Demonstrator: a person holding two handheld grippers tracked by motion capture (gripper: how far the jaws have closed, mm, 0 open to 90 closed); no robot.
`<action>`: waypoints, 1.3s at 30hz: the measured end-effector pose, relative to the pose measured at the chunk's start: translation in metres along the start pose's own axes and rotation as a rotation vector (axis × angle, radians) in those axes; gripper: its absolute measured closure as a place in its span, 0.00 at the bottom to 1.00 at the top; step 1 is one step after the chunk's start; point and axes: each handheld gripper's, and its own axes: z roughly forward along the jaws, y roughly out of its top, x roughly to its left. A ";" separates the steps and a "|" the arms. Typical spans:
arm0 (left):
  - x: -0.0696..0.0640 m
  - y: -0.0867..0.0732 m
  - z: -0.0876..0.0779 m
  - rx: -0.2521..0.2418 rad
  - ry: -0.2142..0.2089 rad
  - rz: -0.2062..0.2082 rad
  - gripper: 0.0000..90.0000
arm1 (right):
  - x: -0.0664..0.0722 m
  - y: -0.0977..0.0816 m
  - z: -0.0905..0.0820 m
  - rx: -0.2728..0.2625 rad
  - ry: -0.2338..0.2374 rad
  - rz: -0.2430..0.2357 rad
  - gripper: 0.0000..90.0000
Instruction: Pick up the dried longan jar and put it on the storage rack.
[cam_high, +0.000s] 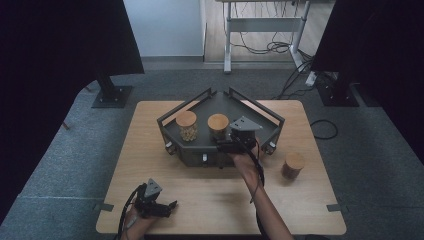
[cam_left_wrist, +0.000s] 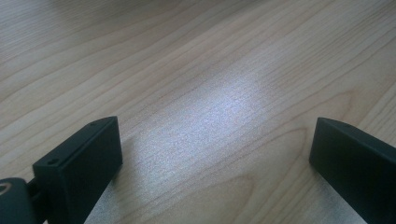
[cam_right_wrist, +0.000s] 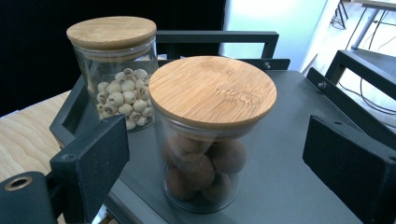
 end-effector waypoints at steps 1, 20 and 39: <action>0.000 0.000 0.000 0.000 0.000 0.000 0.03 | 0.000 0.000 0.000 0.000 0.000 -0.001 0.08; 0.000 0.000 0.000 0.000 0.000 0.000 0.03 | -0.002 -0.004 -0.011 0.002 0.007 -0.001 0.09; 0.000 0.000 0.000 0.000 0.000 0.001 0.03 | -0.002 -0.013 -0.022 -0.005 0.014 -0.007 0.10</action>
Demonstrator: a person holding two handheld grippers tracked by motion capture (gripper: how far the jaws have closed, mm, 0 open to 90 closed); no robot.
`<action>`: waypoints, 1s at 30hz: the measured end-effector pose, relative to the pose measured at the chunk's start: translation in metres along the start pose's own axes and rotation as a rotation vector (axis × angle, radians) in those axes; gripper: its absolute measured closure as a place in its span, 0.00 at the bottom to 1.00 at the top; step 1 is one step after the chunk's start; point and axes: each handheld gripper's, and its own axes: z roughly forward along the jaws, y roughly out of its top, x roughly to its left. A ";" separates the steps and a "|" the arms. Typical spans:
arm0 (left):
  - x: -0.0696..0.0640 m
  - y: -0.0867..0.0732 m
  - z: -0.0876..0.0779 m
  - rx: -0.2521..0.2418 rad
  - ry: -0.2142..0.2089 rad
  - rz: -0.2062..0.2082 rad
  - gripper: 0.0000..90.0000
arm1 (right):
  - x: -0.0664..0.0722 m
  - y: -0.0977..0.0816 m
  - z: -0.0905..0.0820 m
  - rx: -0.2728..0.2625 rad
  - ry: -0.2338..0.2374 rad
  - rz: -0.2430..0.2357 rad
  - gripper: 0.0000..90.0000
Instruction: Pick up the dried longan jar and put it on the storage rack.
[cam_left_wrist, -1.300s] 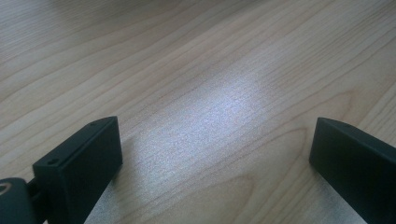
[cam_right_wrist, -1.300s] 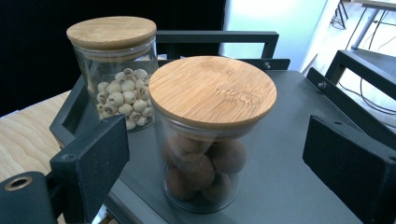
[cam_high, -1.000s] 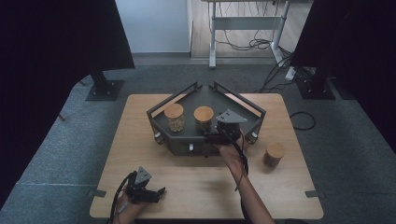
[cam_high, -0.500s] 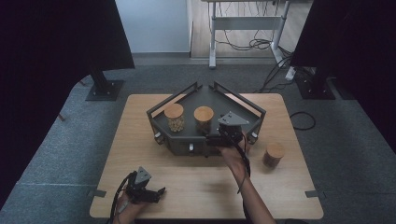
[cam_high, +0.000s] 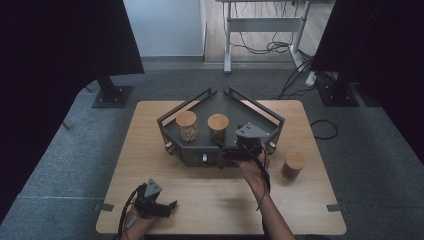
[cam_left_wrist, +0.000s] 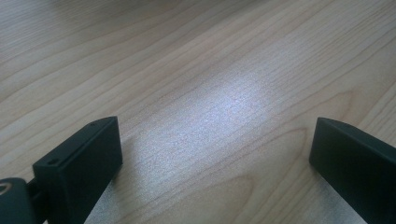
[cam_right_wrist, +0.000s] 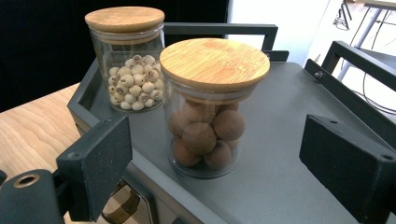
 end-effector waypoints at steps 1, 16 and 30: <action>0.000 0.000 0.000 0.000 0.000 0.000 0.03 | 0.000 0.000 -0.001 0.000 0.000 -0.003 0.10; 0.000 0.000 0.000 0.000 0.001 0.000 0.03 | -0.002 -0.009 -0.016 -0.011 -0.006 -0.002 0.10; 0.000 0.000 0.000 0.000 0.001 -0.001 0.03 | -0.003 -0.016 -0.024 -0.014 -0.008 0.001 0.10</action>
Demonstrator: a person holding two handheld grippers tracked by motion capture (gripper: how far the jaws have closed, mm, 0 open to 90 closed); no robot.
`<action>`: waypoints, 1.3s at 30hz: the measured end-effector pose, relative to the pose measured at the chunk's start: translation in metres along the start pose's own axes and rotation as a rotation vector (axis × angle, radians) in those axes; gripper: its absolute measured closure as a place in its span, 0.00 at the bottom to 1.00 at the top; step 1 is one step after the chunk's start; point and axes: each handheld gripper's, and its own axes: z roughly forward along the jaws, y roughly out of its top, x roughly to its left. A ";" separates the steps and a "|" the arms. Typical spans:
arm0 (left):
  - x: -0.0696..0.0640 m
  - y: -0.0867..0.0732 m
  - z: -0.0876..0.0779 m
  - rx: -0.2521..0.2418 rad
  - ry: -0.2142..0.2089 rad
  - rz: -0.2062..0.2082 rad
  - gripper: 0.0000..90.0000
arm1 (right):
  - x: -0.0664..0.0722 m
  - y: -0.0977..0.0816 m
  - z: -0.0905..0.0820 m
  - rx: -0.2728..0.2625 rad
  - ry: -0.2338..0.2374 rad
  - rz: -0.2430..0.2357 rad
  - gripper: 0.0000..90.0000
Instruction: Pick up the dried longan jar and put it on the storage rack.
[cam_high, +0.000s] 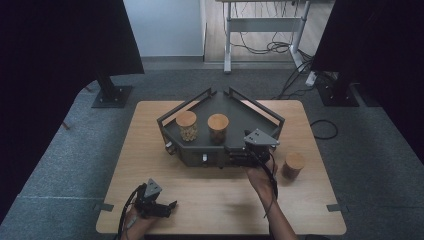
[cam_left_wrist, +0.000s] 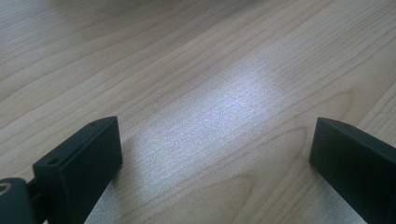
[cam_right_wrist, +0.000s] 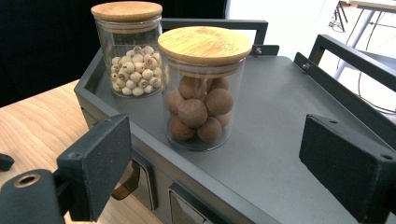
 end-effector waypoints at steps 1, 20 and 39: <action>0.000 0.000 0.000 0.000 0.000 0.000 0.03 | 0.000 -0.001 -0.001 0.000 0.000 0.000 0.10; 0.000 0.000 0.000 0.000 -0.001 0.000 0.03 | -0.003 -0.009 -0.015 -0.004 -0.013 0.005 0.10; 0.000 0.000 0.000 0.000 0.000 0.000 0.03 | -0.004 -0.017 -0.026 0.002 -0.023 0.011 0.10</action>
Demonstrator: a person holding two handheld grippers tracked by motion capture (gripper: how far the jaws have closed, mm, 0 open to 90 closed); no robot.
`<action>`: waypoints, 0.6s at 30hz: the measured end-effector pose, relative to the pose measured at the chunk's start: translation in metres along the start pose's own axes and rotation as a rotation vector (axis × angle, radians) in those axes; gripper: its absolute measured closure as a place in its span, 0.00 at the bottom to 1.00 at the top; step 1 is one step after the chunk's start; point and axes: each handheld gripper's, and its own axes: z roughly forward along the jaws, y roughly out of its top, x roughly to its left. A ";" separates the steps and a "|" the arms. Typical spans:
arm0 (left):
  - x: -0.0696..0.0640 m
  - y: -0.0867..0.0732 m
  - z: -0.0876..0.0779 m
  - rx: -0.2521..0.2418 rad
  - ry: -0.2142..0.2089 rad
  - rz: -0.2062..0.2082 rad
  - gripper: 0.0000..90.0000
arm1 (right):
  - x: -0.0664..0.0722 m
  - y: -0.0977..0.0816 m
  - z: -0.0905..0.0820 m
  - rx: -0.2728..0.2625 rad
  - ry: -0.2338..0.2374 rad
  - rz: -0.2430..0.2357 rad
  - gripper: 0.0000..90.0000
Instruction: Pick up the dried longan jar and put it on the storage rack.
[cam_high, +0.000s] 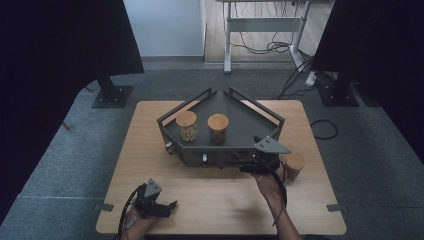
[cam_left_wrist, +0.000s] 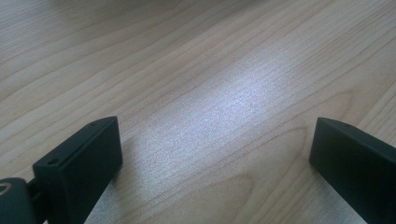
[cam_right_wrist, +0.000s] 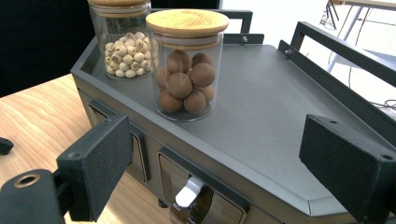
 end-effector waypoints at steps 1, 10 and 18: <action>0.000 0.000 0.000 0.000 0.000 0.000 0.03 | 0.000 0.000 0.000 0.001 0.001 -0.001 0.10; 0.000 0.000 0.000 -0.001 -0.001 -0.002 0.03 | 0.000 -0.002 -0.008 -0.001 -0.002 -0.009 0.10; 0.000 0.000 0.000 0.000 0.000 -0.002 0.03 | 0.001 -0.005 -0.013 0.005 -0.002 -0.010 0.10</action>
